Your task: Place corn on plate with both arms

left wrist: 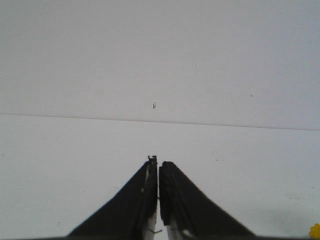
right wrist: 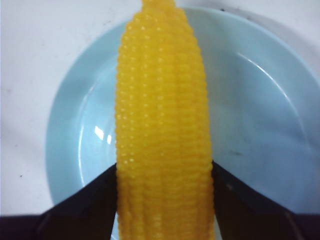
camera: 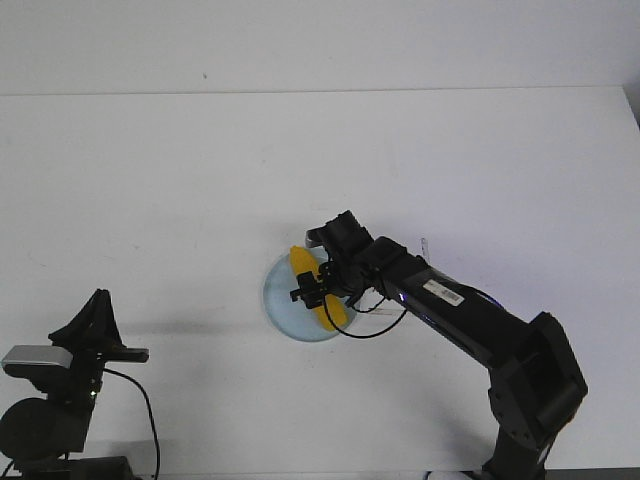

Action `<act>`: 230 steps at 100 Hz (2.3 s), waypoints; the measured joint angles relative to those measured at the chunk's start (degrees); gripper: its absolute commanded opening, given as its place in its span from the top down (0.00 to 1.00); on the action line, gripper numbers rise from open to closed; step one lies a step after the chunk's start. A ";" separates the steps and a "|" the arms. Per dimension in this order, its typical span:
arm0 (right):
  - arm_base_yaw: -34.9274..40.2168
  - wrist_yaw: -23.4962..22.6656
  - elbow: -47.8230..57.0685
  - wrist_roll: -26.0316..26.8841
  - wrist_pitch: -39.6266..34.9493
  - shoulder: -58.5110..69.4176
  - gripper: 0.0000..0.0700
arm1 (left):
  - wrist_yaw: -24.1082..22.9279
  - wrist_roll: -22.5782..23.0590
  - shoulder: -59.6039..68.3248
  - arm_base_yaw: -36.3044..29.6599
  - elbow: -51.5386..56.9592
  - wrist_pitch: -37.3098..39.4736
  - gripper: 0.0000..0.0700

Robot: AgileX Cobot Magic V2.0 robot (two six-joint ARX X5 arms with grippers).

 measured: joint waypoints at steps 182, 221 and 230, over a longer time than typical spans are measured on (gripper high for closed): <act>-19.63 25.14 -33.24 -13.00 13.81 -42.91 0.98 | 0.00 0.02 0.00 0.00 0.00 -0.02 1.00; -34.18 23.98 -45.24 -17.88 28.98 -61.68 0.98 | 0.02 0.00 0.00 0.00 0.00 0.00 1.00; -35.08 20.94 -48.87 -19.19 33.73 -65.55 0.98 | 0.00 0.00 0.00 0.00 0.00 0.00 1.00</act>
